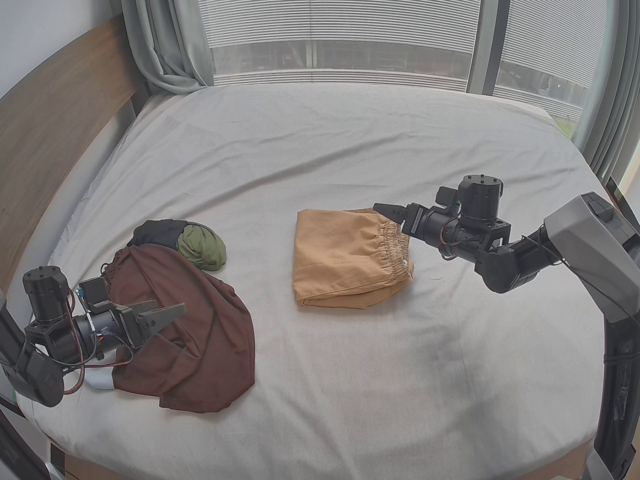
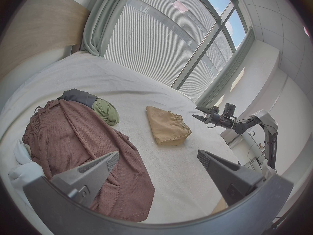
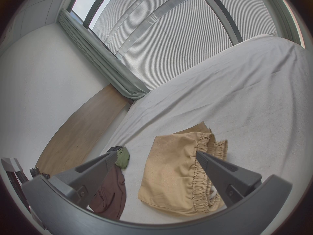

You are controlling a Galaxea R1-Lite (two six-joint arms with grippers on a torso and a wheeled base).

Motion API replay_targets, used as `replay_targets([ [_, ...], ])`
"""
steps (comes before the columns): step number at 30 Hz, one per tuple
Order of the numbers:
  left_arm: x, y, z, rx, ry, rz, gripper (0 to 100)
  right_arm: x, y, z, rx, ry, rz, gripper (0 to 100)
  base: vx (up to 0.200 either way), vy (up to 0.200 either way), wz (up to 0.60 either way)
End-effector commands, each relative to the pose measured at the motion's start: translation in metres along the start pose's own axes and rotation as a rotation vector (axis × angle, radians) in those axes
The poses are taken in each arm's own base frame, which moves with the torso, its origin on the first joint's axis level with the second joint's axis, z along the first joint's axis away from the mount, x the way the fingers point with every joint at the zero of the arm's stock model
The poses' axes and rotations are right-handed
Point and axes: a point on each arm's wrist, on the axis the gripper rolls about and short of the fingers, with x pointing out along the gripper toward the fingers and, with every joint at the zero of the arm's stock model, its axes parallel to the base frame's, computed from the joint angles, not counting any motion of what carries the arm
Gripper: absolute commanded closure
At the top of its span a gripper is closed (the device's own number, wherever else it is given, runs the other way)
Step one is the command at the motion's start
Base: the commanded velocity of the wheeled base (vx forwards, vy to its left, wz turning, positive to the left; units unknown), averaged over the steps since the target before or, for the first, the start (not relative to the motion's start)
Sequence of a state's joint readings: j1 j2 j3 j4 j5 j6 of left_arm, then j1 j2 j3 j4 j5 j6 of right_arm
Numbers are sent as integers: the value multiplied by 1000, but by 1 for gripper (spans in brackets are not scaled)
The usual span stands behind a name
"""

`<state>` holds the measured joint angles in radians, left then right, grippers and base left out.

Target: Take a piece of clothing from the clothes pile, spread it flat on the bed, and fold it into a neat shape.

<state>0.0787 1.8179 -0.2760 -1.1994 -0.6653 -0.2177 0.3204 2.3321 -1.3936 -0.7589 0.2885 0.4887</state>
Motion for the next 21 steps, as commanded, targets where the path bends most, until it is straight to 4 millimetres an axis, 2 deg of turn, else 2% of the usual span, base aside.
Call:
replay_targets([
  [1,0,1,0,-2,1,2,0,8,7,-16,1,38,15,0,0,0,0],
  [2,0,1,0,-4,2,1,0,8,7,-16,1,38,15,0,0,0,0],
  [3,0,1,0,-4,2,1,0,15,-1,-31,9,69,3,0,0,0,0],
  [6,0,1,0,-4,2,1,0,22,-12,-50,18,101,-29,0,0,0,0],
  [8,0,0,0,-1,0,1,0,23,-15,-53,20,105,-36,0,0,0,0],
  [12,-1,-1,0,-3,-1,-1,0,28,-29,-72,35,143,-67,0,0,0,0],
  [21,0,-1,-1,-2,4,-4,0,30,-40,-83,39,149,-122,0,0,0,0],
])
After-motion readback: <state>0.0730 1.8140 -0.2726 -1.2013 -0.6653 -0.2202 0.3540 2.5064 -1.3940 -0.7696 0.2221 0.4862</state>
